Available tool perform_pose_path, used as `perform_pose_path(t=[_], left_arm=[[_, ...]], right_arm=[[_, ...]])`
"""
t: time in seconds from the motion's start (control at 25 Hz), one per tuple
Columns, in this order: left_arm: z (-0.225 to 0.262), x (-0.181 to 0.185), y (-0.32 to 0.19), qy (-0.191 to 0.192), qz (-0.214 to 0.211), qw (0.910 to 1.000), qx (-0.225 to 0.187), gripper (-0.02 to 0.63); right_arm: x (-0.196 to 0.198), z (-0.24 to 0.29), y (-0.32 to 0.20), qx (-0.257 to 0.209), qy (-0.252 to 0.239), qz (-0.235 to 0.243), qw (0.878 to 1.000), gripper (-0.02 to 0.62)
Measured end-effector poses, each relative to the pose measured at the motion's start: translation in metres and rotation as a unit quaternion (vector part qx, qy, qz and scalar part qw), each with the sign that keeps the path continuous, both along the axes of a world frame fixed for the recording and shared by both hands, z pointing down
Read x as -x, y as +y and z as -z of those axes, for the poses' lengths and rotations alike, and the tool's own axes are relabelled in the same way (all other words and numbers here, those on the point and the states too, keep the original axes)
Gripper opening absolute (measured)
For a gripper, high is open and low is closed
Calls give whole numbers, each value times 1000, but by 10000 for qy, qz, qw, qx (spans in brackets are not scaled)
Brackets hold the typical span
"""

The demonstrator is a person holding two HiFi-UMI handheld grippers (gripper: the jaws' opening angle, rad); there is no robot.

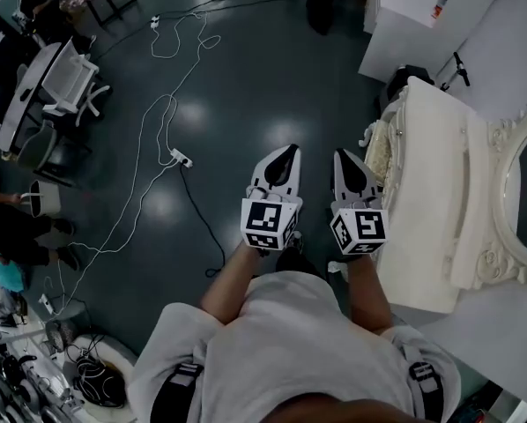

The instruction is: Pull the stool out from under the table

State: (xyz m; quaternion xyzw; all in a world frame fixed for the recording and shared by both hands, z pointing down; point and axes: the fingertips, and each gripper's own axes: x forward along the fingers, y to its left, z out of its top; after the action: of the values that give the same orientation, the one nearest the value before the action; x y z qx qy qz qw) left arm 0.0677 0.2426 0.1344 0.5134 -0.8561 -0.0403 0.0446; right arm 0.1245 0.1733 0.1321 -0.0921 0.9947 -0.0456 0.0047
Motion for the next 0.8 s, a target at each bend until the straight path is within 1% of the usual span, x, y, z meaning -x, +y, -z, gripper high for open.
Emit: perform_pose_path(t=[0.24, 0.4, 0.64, 0.8], left_arm=[[-13, 30, -58, 52, -176, 9996, 199, 11], [-16, 52, -87, 46, -283, 9992, 281, 11], [-21, 110, -105, 160, -361, 9989, 262, 11], [-28, 153, -127, 160, -548, 9982, 196, 11]], right_arm=[[35, -9, -53, 129, 23, -92, 9999, 15], [55, -16, -81, 233, 65, -166, 9996, 15], [109, -27, -92, 274, 228, -239, 9991, 15], [150, -37, -112, 297, 282, -444, 9982, 15]])
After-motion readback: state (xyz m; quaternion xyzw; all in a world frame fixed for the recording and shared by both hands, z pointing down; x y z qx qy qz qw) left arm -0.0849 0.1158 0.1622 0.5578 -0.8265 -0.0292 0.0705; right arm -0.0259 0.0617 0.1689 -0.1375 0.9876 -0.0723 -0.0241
